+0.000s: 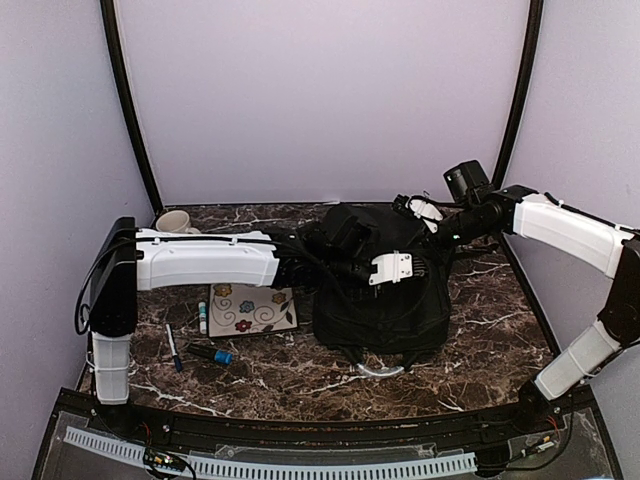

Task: Pack the student bag
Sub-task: Place the pen in the second largest pocket of the bag.

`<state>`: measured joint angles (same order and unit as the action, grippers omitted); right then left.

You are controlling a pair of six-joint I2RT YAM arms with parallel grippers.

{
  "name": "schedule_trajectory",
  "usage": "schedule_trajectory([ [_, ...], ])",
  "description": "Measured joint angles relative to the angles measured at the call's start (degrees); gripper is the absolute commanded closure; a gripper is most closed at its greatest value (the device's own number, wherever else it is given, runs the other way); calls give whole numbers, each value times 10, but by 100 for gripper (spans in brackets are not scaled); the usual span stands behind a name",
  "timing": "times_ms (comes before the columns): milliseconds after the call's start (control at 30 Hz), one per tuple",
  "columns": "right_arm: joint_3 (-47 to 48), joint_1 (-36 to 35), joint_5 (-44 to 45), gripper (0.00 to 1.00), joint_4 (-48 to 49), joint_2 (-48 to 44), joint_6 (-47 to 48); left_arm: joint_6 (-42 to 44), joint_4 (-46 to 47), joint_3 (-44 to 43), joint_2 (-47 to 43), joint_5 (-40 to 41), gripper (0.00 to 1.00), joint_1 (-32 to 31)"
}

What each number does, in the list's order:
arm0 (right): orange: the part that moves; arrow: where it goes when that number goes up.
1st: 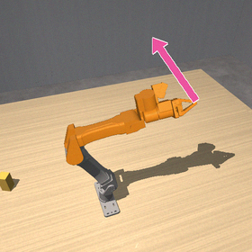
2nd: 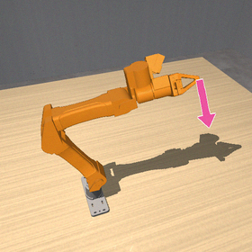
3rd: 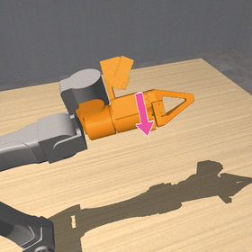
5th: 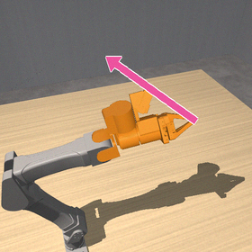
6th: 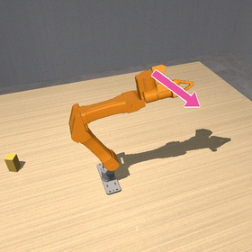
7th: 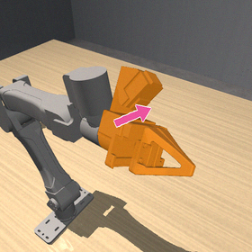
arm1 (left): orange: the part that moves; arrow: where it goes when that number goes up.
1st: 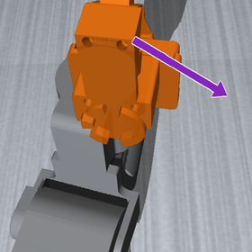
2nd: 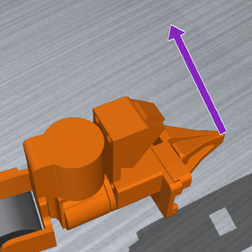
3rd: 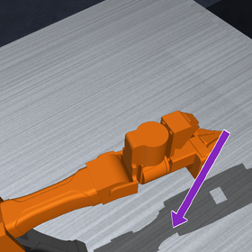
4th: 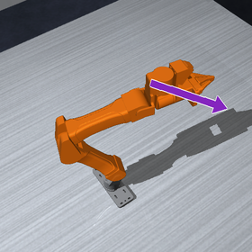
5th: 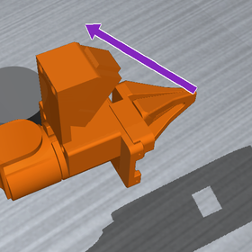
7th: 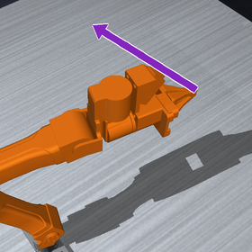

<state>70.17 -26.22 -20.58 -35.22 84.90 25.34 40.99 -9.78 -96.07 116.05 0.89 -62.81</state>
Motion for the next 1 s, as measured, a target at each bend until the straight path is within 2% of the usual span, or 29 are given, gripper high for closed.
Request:
schedule_trajectory([
  [333, 0, 0, -4, 100, 0, 0, 1, 120, 16, -81, 88, 69, 97, 0],
  [567, 0, 0, -10, 100, 0, 0, 1, 186, 17, -104, 133, 114, 96, 5],
  [1000, 9, 3, -17, 100, -2, 13, -5, 252, 69, -178, 222, 172, 95, 21],
])
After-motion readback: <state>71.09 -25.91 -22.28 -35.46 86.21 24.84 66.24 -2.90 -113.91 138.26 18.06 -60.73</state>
